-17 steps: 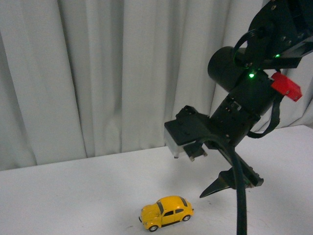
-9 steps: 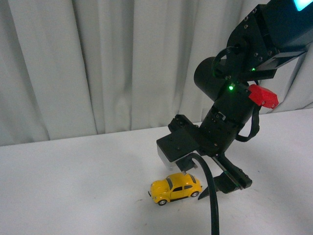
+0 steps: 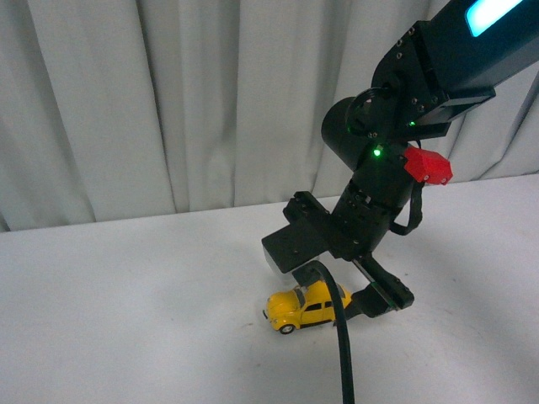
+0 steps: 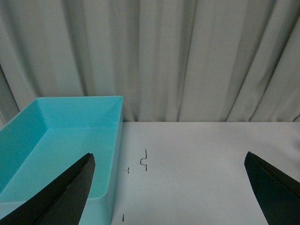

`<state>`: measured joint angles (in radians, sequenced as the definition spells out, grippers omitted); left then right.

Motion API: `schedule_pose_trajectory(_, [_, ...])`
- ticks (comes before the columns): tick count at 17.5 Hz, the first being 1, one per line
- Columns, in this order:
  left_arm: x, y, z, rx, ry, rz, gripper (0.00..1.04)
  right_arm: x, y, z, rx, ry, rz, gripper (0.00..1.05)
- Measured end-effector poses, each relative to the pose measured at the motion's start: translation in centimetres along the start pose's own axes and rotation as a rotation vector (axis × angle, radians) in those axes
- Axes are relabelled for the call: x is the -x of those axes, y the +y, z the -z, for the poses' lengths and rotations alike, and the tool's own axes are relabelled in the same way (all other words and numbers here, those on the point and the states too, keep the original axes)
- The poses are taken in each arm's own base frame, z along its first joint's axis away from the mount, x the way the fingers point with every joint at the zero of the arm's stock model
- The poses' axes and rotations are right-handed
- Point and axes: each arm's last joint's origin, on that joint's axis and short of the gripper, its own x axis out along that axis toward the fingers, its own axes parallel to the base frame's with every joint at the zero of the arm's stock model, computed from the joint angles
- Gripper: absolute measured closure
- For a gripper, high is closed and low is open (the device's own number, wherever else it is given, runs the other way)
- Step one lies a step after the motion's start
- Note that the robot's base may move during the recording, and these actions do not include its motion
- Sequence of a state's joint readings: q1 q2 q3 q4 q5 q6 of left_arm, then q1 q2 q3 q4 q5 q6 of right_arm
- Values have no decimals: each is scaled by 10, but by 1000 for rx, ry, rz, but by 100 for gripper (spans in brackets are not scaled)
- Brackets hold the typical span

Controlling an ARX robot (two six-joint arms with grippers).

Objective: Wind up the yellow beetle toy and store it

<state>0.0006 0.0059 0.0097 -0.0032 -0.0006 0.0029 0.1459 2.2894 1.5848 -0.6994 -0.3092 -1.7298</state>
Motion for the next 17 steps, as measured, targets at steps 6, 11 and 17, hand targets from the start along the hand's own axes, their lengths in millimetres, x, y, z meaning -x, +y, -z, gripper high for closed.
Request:
schedule_pose_trajectory(6, [0,0,0,0,0,0,7,-11,-4,-13,25,6,-48,9])
schedule_pose_trajectory(11, [0,0,0,0,0,0,7,-17,-3,-10,19,14,-70,50])
schedule_pose_trajectory(17, [0,0,0,0,0,0,7,-17,-6,-10,20,11,-63,63])
